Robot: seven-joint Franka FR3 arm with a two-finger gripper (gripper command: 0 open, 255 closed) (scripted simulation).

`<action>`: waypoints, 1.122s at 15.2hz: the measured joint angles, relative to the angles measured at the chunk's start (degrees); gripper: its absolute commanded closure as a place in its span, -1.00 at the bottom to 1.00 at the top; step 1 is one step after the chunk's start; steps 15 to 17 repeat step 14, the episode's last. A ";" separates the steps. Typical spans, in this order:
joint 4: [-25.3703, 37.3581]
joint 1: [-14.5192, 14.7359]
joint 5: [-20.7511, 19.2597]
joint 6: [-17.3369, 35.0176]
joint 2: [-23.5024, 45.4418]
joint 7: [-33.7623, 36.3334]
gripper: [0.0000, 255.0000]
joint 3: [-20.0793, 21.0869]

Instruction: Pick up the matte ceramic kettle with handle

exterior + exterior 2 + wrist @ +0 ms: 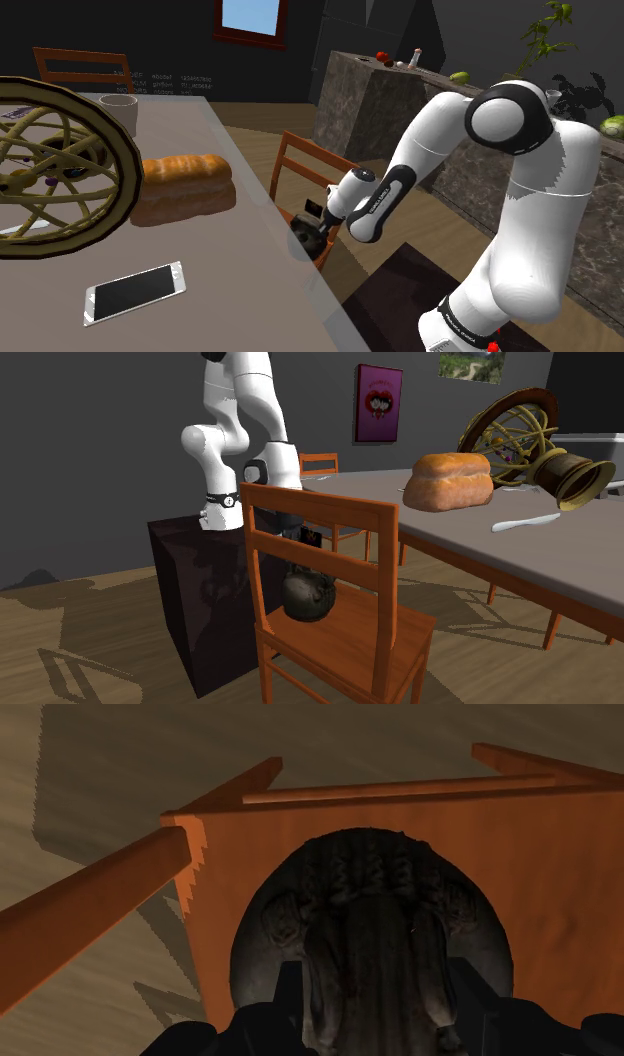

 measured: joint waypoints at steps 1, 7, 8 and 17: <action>-0.18 -0.28 -0.03 -0.63 -0.80 -0.11 1.00 0.21; -1.57 -1.55 0.33 -5.31 -6.89 -0.79 1.00 1.65; -1.75 -2.06 0.56 -6.09 -7.82 -1.17 1.00 2.08; -2.35 -3.45 2.28 -11.04 -13.32 -2.81 1.00 3.89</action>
